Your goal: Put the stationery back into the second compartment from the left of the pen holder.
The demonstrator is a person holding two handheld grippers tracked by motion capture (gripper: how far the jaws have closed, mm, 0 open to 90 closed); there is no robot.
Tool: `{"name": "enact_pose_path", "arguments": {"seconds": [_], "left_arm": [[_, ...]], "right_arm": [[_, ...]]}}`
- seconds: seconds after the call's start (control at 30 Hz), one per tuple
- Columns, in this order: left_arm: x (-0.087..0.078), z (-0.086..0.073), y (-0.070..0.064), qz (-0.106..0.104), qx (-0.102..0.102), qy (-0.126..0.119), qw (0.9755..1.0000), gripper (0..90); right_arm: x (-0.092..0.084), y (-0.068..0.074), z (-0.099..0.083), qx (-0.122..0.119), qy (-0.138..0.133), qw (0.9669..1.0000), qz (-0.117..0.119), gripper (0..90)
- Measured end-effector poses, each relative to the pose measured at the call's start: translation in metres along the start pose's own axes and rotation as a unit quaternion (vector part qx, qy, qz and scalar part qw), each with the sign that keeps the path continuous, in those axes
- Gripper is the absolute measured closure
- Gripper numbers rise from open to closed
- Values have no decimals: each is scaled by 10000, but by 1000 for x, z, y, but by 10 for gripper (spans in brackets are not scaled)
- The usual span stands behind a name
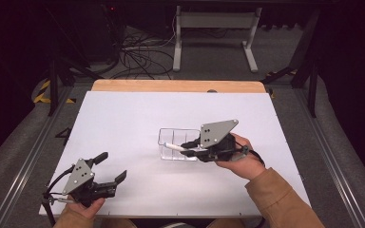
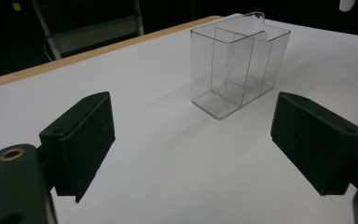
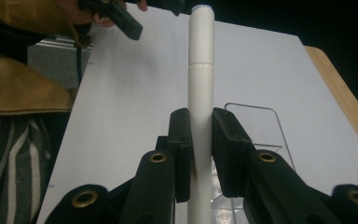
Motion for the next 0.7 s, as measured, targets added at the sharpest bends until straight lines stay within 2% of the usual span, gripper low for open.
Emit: {"name": "enact_pose_path", "arguments": {"seconds": [0.2, 0.43, 0.5, 0.53, 0.6, 0.67, 0.7], "left_arm": [[0, 0, 0, 1, 0, -6, 10000, 145], [0, 0, 1, 6, 14, 3, 10000, 145], [0, 0, 0, 4, 20, 7, 10000, 145], [0, 0, 0, 4, 22, 7, 10000, 145], [0, 0, 0, 7, 25, 14, 10000, 145], [0, 0, 0, 0, 22, 6, 10000, 145], [0, 0, 0, 1, 20, 5, 10000, 145]], "right_arm": [[2, -8, 2, 479, -69, 9981, -377, 784], [3, -10, 8, 724, -248, 9954, -574, 784], [4, -11, 11, 890, -326, 9926, -757, 783], [4, -11, 11, 890, -326, 9926, -757, 783], [6, -12, 13, 1050, -404, 9883, -1027, 784], [7, -12, 14, 1083, -432, 9876, -1047, 783], [8, -13, 15, 1204, -443, 9847, -1182, 783]]}}
Point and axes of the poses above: each handheld gripper's, and its own axes: x roughly forward along the jaws, z roughly out of its top, y roughly to its left, the point moved 7 cm from there along x, roughly forward along the jaws, and after that the axes turned 12 degrees about -z, right-handed, at the moved point
